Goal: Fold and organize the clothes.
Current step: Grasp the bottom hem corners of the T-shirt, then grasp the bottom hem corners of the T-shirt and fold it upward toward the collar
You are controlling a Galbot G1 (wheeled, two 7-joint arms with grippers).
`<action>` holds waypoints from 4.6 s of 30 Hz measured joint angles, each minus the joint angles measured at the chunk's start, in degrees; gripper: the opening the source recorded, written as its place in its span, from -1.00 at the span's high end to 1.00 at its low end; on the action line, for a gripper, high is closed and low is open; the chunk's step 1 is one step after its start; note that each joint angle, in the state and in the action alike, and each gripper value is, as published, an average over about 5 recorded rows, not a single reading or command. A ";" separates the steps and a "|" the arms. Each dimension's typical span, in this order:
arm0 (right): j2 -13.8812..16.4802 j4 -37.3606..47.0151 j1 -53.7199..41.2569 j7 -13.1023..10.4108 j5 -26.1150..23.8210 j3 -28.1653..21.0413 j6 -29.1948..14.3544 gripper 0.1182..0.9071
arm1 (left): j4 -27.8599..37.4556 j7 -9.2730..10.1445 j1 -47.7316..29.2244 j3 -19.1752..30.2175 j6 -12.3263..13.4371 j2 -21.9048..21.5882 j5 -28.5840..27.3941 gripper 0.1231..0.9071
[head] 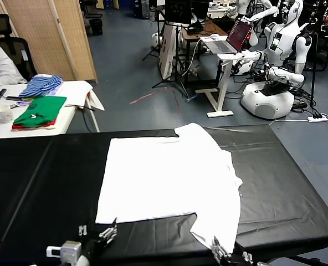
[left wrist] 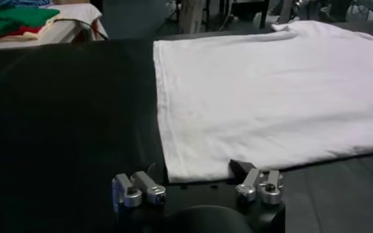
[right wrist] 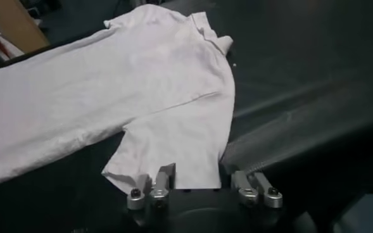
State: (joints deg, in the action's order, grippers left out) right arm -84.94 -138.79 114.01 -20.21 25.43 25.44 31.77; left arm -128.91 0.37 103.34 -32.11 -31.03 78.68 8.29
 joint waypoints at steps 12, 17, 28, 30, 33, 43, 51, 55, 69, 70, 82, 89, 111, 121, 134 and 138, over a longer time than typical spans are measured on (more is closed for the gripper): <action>-0.19 -1.16 0.66 -0.88 0.61 0.11 0.66 0.94 | -0.55 -0.06 0.93 0.83 -0.08 -0.22 -1.23 0.93; 0.34 -2.26 1.02 -1.95 3.94 0.91 3.57 0.94 | -0.97 -0.03 1.44 1.24 -0.38 -0.38 -2.41 0.94; 2.23 -5.56 3.21 -3.92 8.93 2.45 10.43 0.94 | -4.53 -2.62 3.61 1.35 -5.98 -2.42 -3.72 0.94; 2.46 -6.31 3.70 -4.11 9.10 2.69 10.43 0.94 | -5.33 -2.81 4.02 1.07 -7.10 -2.84 -3.75 0.94; 2.74 -7.41 4.09 -4.29 9.59 3.35 10.43 0.94 | -6.39 -2.89 4.49 0.40 -8.66 -3.33 -3.72 0.94; 2.99 -8.21 2.55 -3.59 12.64 5.45 10.25 0.94 | -9.36 -3.19 5.19 -1.13 -11.37 -4.40 -3.60 0.94; 3.90 -8.16 -2.26 -1.85 15.23 9.24 5.26 0.94 | -10.18 -2.34 2.77 -2.46 -11.28 -4.33 -0.86 0.94; 4.60 -8.14 -5.92 -1.23 15.82 10.74 4.20 0.94 | -9.24 -2.48 0.83 -2.46 -11.25 -4.25 -0.55 0.94; 6.28 -4.30 -17.52 -1.21 18.40 11.55 4.38 0.94 | -5.64 -2.64 -6.45 -2.31 -11.24 -4.34 0.40 0.94; 6.40 -3.68 -18.18 -1.21 18.34 11.53 4.40 0.94 | -5.43 -2.63 -6.76 -2.29 -11.24 -4.32 0.40 0.94; 8.99 2.72 -24.92 0.42 15.99 10.92 5.62 0.94 | -4.58 -2.56 -10.29 -1.68 -11.20 -4.20 0.75 0.94; 11.01 6.96 -28.66 2.74 13.24 8.84 3.66 0.94 | -3.85 -2.75 -11.19 -1.81 -11.18 -4.65 0.60 0.94; 13.91 17.05 -37.34 6.12 9.50 3.09 -0.26 0.94 | -2.96 -2.62 -11.77 -2.13 -11.16 -4.40 0.47 0.94; 13.68 18.42 -38.42 6.20 9.57 2.20 -0.61 0.94 | -2.27 -2.22 -12.82 -1.99 -11.16 -4.29 0.39 0.94; 14.01 19.49 -39.19 6.10 9.55 1.88 -0.61 0.94 | -0.31 -1.82 -14.62 -1.10 -11.16 -5.46 0.07 0.94; 14.03 19.83 -39.54 6.19 9.54 1.70 -0.62 0.94 | 0.08 -1.63 -14.80 -0.90 -11.16 -5.44 0.03 0.94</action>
State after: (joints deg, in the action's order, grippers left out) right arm -70.92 -118.96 74.47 -14.03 34.96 27.14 31.15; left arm -128.83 -1.26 88.54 -33.01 -42.19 73.24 8.32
